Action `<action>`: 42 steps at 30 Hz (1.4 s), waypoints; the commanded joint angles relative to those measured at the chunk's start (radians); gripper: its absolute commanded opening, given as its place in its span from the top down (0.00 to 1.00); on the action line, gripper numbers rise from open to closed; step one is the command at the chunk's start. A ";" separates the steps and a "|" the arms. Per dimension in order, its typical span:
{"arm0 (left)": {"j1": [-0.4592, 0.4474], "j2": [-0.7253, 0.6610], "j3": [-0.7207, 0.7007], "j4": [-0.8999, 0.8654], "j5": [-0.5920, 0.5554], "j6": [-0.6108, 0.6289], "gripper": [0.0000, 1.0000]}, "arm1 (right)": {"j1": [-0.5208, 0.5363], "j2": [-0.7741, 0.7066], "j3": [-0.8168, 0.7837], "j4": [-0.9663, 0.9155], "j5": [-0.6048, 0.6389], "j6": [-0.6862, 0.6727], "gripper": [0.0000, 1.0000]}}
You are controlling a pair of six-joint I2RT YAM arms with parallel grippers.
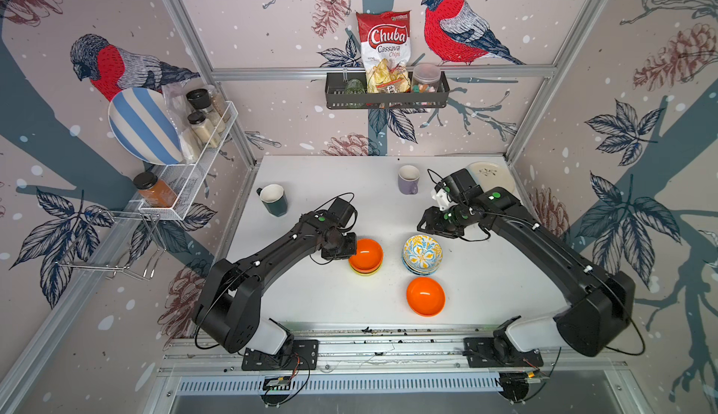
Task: Stack the bowls
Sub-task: Place the bowl on the bowl.
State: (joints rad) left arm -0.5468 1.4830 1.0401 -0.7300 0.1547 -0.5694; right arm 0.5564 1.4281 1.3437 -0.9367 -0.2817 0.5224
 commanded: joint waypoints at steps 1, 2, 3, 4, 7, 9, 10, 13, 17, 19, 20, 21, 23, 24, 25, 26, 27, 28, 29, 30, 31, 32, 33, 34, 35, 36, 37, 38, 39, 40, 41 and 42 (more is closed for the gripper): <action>0.002 0.001 -0.003 0.024 0.010 0.002 1.00 | 0.005 0.007 0.011 0.011 -0.011 -0.013 0.47; 0.002 0.003 -0.005 0.025 0.013 0.002 1.00 | 0.005 0.008 0.011 0.012 -0.011 -0.013 0.47; 0.002 0.004 -0.008 0.028 0.015 0.001 1.00 | 0.005 0.010 0.011 0.011 -0.012 -0.014 0.47; 0.002 0.006 -0.010 0.030 0.018 0.000 1.00 | 0.005 0.011 0.011 0.012 -0.013 -0.015 0.47; 0.002 0.005 -0.014 0.030 0.021 0.001 1.00 | 0.006 0.014 0.008 0.013 -0.012 -0.016 0.47; 0.002 0.001 -0.017 0.029 0.011 0.000 1.00 | 0.007 0.016 0.006 0.015 -0.013 -0.016 0.47; 0.002 0.000 -0.018 0.028 0.007 0.000 1.00 | 0.009 0.017 0.007 0.015 -0.013 -0.016 0.47; 0.002 0.000 -0.019 0.028 0.003 0.002 1.00 | 0.011 0.020 0.008 0.015 -0.012 -0.016 0.47; 0.000 0.007 -0.020 0.033 0.005 0.003 1.00 | 0.014 0.021 0.008 0.013 -0.011 -0.018 0.47; -0.002 0.011 -0.019 0.028 -0.003 0.005 1.00 | 0.017 0.023 0.008 0.013 -0.011 -0.019 0.48; -0.002 0.012 -0.017 0.025 -0.009 0.005 1.00 | 0.019 0.024 0.006 0.012 -0.011 -0.019 0.48; -0.002 0.013 -0.017 0.022 -0.014 0.005 1.00 | 0.022 0.026 0.007 0.013 -0.011 -0.020 0.48; -0.003 0.013 -0.019 0.027 -0.012 0.005 1.00 | 0.024 0.030 0.009 0.012 -0.010 -0.022 0.48; -0.004 0.014 -0.017 0.029 -0.008 0.006 1.00 | 0.024 0.033 0.009 0.012 -0.011 -0.022 0.48; -0.005 0.014 -0.016 0.029 -0.008 0.007 1.00 | 0.025 0.033 0.011 0.012 -0.010 -0.022 0.48; -0.005 0.016 -0.014 0.028 -0.008 0.009 1.00 | 0.025 0.035 0.011 0.012 -0.011 -0.022 0.48; -0.005 0.016 -0.013 0.024 -0.008 0.009 1.00 | 0.026 0.035 0.011 0.011 -0.010 -0.023 0.48; -0.007 0.015 -0.008 0.019 -0.011 0.012 1.00 | 0.027 0.035 0.011 0.010 -0.012 -0.025 0.48; -0.012 0.011 -0.005 0.015 -0.017 0.014 1.00 | 0.028 0.036 0.011 0.010 -0.014 -0.025 0.48; -0.014 0.009 -0.003 0.013 -0.025 0.015 1.00 | 0.029 0.036 0.011 0.009 -0.013 -0.025 0.48; -0.016 0.006 -0.003 0.013 -0.028 0.015 1.00 | 0.031 0.035 0.011 0.009 -0.013 -0.025 0.48; -0.016 0.004 -0.004 0.013 -0.029 0.014 1.00 | 0.031 0.036 0.011 0.010 -0.013 -0.025 0.48; -0.016 0.006 -0.003 0.015 -0.028 0.014 1.00 | 0.031 0.037 0.011 0.010 -0.013 -0.025 0.48; -0.016 0.007 -0.003 0.015 -0.027 0.015 1.00 | 0.031 0.037 0.012 0.009 -0.012 -0.025 0.48; -0.016 0.010 -0.003 0.016 -0.026 0.016 1.00 | 0.030 0.038 0.012 0.009 -0.013 -0.025 0.48; -0.017 0.012 -0.003 0.017 -0.025 0.016 1.00 | 0.032 0.038 0.012 0.009 -0.011 -0.025 0.48; -0.018 0.014 -0.003 0.017 -0.027 0.016 1.00 | 0.033 0.038 0.012 0.008 -0.011 -0.025 0.48; -0.018 0.015 -0.003 0.016 -0.028 0.017 1.00 | 0.033 0.037 0.012 0.009 -0.011 -0.025 0.48; -0.018 0.016 -0.004 0.017 -0.029 0.016 1.00 | 0.033 0.037 0.012 0.007 -0.011 -0.025 0.48; -0.018 0.016 -0.007 0.018 -0.029 0.016 1.00 | 0.033 0.036 0.012 0.007 -0.011 -0.027 0.48; -0.019 0.014 -0.006 0.018 -0.029 0.016 1.00 | 0.033 0.036 0.012 0.007 -0.011 -0.027 0.48; -0.019 0.012 -0.008 0.018 -0.030 0.016 1.00 | 0.033 0.037 0.011 0.006 -0.011 -0.027 0.48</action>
State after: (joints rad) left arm -0.5617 1.4963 1.0290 -0.7151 0.1314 -0.5606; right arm 0.5884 1.4654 1.3483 -0.9360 -0.2878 0.5186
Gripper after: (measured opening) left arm 0.059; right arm 0.523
